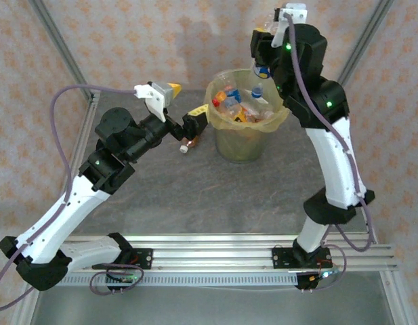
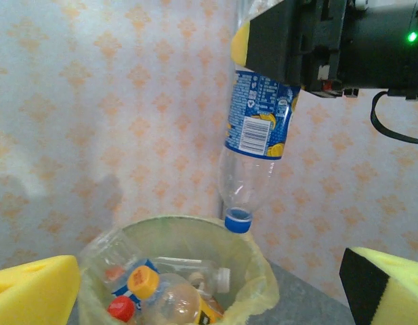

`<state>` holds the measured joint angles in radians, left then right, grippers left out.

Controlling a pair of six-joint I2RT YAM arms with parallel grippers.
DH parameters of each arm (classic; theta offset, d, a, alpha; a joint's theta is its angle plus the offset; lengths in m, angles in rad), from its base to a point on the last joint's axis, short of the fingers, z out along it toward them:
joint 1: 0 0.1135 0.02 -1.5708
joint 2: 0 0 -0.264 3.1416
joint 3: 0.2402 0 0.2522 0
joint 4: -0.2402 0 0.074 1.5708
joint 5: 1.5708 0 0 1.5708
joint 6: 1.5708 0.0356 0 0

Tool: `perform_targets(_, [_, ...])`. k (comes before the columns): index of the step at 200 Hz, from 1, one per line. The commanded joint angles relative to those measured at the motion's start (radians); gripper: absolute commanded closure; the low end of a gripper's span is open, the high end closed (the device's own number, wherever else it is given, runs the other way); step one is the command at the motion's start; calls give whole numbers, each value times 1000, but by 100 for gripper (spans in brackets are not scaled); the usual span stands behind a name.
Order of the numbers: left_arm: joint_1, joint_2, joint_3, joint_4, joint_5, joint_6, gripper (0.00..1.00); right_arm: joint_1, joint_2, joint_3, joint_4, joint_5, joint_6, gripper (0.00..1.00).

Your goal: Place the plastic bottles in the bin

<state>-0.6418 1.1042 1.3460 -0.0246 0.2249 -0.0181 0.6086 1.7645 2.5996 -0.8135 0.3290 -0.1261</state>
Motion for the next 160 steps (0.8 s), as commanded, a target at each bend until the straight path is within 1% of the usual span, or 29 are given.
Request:
perform_targets(1, [-10, 8, -22, 23, -97, -20, 0, -7, 82, 62, -75, 134, -134, 63])
perform_targets(35, [-9, 13, -28, 14, -109, -20, 0, -30, 157, 62, -50, 159, -176, 63])
perform_targets(70, [-9, 17, -32, 9, -122, -19, 0, -68, 234, 82, -47, 126, -174, 63])
perform_targets(99, [-9, 25, -31, 0, -131, -23, 0, -83, 297, 153, -115, 116, -135, 62])
perform_targets(160, [-9, 43, -25, -19, -144, -44, 0, -107, 348, 153, -233, 118, -81, 62])
